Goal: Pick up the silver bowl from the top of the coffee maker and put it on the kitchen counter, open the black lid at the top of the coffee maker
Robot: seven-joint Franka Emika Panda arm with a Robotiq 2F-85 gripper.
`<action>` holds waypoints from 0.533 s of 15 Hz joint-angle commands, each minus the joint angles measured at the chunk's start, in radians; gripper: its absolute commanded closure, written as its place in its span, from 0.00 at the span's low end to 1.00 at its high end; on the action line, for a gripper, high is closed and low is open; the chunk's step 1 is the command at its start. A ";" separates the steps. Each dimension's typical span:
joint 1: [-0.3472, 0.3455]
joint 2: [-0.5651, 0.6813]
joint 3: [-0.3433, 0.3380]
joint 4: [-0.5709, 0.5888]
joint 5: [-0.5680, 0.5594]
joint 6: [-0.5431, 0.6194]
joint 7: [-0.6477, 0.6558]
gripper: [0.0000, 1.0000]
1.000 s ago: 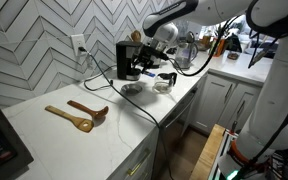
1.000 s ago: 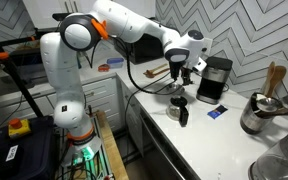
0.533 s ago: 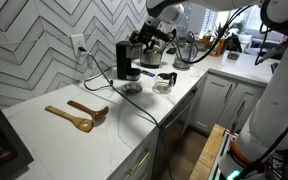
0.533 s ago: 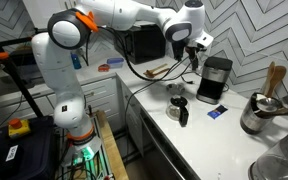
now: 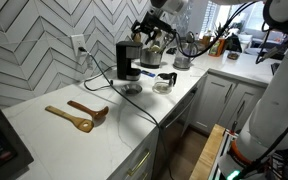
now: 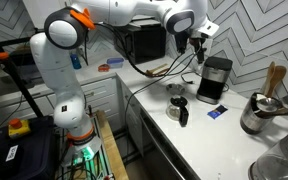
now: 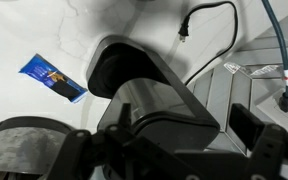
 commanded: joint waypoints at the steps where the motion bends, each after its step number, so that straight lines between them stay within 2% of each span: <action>1: -0.002 0.009 -0.009 0.013 0.013 -0.008 0.012 0.00; 5: -0.024 0.015 -0.037 0.042 -0.012 -0.008 0.074 0.00; 8: -0.043 0.023 -0.060 0.061 0.011 -0.023 0.114 0.00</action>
